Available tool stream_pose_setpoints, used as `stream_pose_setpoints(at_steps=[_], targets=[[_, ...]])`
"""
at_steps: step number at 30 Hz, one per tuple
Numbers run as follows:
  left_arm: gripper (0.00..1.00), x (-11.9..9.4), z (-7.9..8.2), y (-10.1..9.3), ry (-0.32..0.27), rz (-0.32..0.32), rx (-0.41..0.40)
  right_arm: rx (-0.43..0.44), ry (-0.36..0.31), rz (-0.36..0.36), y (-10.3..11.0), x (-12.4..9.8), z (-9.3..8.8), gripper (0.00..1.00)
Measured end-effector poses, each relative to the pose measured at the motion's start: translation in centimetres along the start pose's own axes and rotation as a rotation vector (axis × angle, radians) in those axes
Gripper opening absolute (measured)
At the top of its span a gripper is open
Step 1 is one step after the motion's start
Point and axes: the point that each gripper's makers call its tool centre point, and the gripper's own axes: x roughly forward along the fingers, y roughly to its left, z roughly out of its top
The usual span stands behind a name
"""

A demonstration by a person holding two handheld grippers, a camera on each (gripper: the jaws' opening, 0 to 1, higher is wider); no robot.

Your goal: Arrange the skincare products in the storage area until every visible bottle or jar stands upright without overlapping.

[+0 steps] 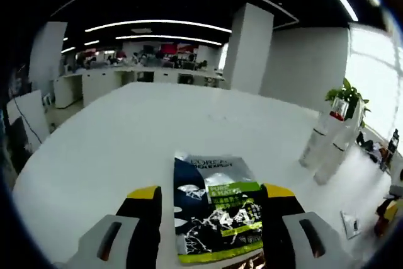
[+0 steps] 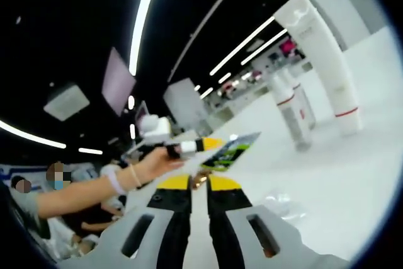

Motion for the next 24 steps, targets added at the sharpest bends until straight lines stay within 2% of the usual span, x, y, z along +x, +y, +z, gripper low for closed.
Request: stream_pose_setpoints(at_steps=[2, 4, 9, 10, 13, 17, 21, 24], targets=[[0.78, 0.6, 0.3, 0.0, -0.031, 0.037, 0.049, 0.002, -0.006, 0.003, 0.0, 0.0, 0.1, 0.08], [0.77, 1.1, 0.3, -0.4, -0.061, 0.065, 0.129, 0.005, -0.008, -0.002, -0.2, 0.0, 0.2, 0.07], [0.76, 2.0, -0.9, -1.1, -0.042, 0.071, 0.187, 0.008, -0.008, 0.001, -0.2, 0.0, 0.2, 0.07], [0.77, 2.1, -1.1, -1.2, -0.039, 0.067, 0.184, 0.010, -0.010, 0.003, -0.2, 0.0, 0.3, 0.07], [0.70, 2.2, -1.6, -1.6, -0.012, 0.032, 0.085, 0.018, -0.015, 0.004, -0.2, -0.1, 0.3, 0.06], [0.69, 2.3, -1.4, -1.6, -0.022, 0.037, 0.110, 0.030, -0.026, 0.002, -0.3, -0.2, 0.6, 0.06], [0.69, 2.4, -1.7, -1.5, -0.031, 0.020, 0.058, 0.042, -0.039, 0.002, -0.4, -0.3, 0.8, 0.06], [0.70, 2.1, -1.6, -1.5, -0.048, 0.030, 0.061, 0.046, -0.044, 0.002, -0.4, -0.4, 0.9, 0.06]])
